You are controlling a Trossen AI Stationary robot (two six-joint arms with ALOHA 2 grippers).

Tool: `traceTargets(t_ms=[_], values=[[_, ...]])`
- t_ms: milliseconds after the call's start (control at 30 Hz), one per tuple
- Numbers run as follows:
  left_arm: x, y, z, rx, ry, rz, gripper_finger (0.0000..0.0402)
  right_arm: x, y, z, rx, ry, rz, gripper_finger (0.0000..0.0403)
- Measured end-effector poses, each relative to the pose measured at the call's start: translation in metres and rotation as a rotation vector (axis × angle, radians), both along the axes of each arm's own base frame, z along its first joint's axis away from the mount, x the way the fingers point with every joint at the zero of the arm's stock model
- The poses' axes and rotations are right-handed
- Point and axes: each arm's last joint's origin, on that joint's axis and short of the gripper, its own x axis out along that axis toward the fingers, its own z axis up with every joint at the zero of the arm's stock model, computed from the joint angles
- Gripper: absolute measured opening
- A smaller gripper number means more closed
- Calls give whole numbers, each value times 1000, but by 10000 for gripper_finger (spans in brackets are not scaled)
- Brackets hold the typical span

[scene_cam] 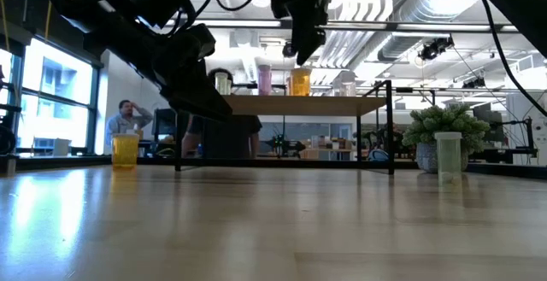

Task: Pick and place medicine bottles onto shelf by color
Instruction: Put the bottom orange pill bottle aligned with the other orange pill bottle on the shelf, then put the transparent pill bottle aligned with the other transparent pill bottles on the shelf

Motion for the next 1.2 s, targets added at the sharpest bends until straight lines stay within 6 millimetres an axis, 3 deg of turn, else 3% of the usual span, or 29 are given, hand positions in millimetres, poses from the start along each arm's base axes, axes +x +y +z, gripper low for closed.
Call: traceTargets(t_ms=[467,767,1000,1200], values=[[0,0,0,0,-1,0,207,4,-17,-14,-59,58,-84,284],[0,0,0,0,0,0,207,2,-13,-13,-18,57,-65,284],[-12,-2,17,2,-12,0,207,-9,-1,2,-19,64,-31,283],[-26,-5,34,-37,-36,28,207,-22,21,25,-39,33,36,283]])
